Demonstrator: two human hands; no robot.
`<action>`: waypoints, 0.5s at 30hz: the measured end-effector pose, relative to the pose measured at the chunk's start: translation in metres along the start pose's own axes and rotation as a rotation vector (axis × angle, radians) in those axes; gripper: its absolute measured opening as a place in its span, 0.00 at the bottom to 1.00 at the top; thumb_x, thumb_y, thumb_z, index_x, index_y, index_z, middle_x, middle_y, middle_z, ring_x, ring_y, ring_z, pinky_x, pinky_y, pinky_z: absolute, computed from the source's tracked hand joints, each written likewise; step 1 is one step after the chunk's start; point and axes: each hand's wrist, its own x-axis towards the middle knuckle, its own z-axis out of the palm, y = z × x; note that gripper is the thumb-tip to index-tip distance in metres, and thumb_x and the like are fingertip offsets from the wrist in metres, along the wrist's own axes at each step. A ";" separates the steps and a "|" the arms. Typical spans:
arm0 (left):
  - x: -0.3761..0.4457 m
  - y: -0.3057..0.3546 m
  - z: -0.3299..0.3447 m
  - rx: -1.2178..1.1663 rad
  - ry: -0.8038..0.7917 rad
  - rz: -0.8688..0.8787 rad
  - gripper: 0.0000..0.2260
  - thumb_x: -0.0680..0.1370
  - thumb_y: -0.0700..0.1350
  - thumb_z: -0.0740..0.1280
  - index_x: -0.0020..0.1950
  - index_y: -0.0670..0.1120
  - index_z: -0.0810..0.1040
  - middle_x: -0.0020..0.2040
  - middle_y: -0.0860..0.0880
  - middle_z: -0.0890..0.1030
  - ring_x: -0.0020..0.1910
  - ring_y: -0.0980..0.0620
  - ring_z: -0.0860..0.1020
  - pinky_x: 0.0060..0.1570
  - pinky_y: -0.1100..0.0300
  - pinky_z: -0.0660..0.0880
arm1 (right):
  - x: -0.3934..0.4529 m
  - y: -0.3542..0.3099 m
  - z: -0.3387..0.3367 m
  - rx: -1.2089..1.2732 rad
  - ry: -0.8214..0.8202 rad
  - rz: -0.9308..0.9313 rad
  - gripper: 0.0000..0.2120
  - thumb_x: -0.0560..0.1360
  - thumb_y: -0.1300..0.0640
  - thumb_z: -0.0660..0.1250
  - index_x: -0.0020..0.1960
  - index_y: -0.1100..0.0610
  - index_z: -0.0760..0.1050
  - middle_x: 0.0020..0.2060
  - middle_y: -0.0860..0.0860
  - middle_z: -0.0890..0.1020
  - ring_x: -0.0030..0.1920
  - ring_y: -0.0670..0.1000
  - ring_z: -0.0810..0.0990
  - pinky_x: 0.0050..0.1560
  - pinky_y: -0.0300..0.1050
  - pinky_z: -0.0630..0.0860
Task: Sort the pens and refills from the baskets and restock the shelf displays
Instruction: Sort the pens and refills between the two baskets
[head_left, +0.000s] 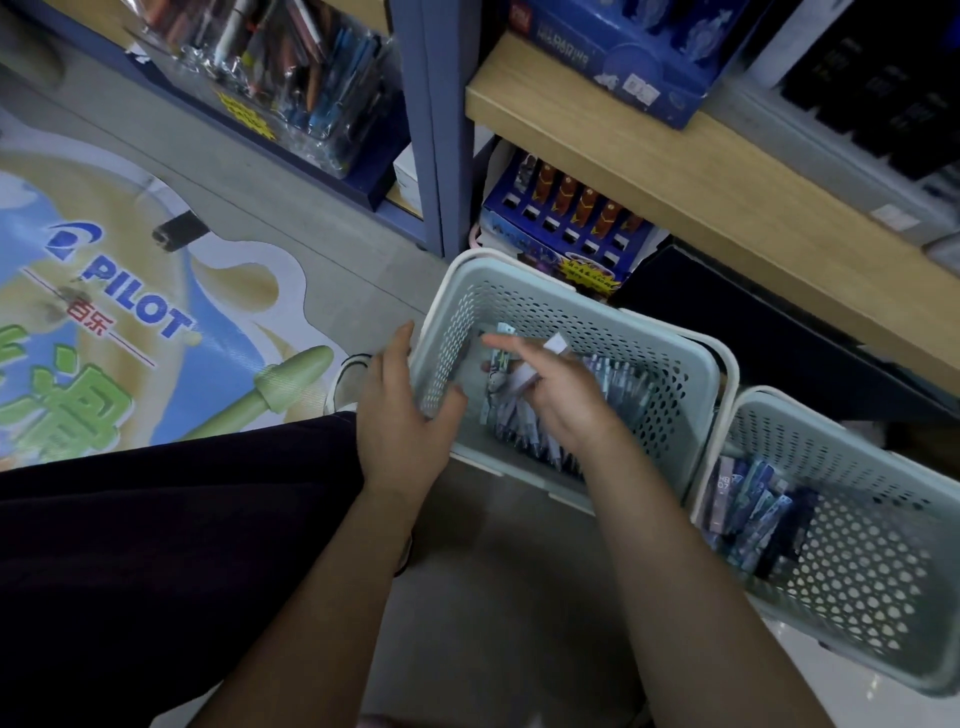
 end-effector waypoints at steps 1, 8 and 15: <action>0.003 0.007 0.002 0.051 0.027 0.090 0.29 0.75 0.50 0.68 0.75 0.45 0.68 0.64 0.46 0.74 0.60 0.54 0.71 0.57 0.54 0.70 | -0.009 -0.003 -0.005 0.068 0.015 -0.022 0.16 0.76 0.46 0.68 0.58 0.53 0.84 0.69 0.49 0.76 0.69 0.48 0.71 0.67 0.47 0.69; -0.005 0.069 0.031 -0.094 -0.208 0.228 0.18 0.77 0.50 0.71 0.64 0.44 0.80 0.54 0.48 0.82 0.52 0.54 0.78 0.53 0.65 0.72 | -0.085 -0.022 -0.051 0.374 0.087 -0.120 0.20 0.83 0.53 0.59 0.66 0.65 0.77 0.56 0.59 0.83 0.44 0.52 0.83 0.51 0.47 0.78; -0.040 0.127 0.064 -0.345 -0.654 -0.041 0.13 0.77 0.40 0.73 0.58 0.53 0.80 0.43 0.49 0.84 0.37 0.58 0.80 0.40 0.60 0.75 | -0.146 -0.026 -0.092 0.402 0.113 -0.198 0.22 0.82 0.53 0.58 0.68 0.67 0.74 0.51 0.56 0.85 0.54 0.55 0.81 0.56 0.46 0.75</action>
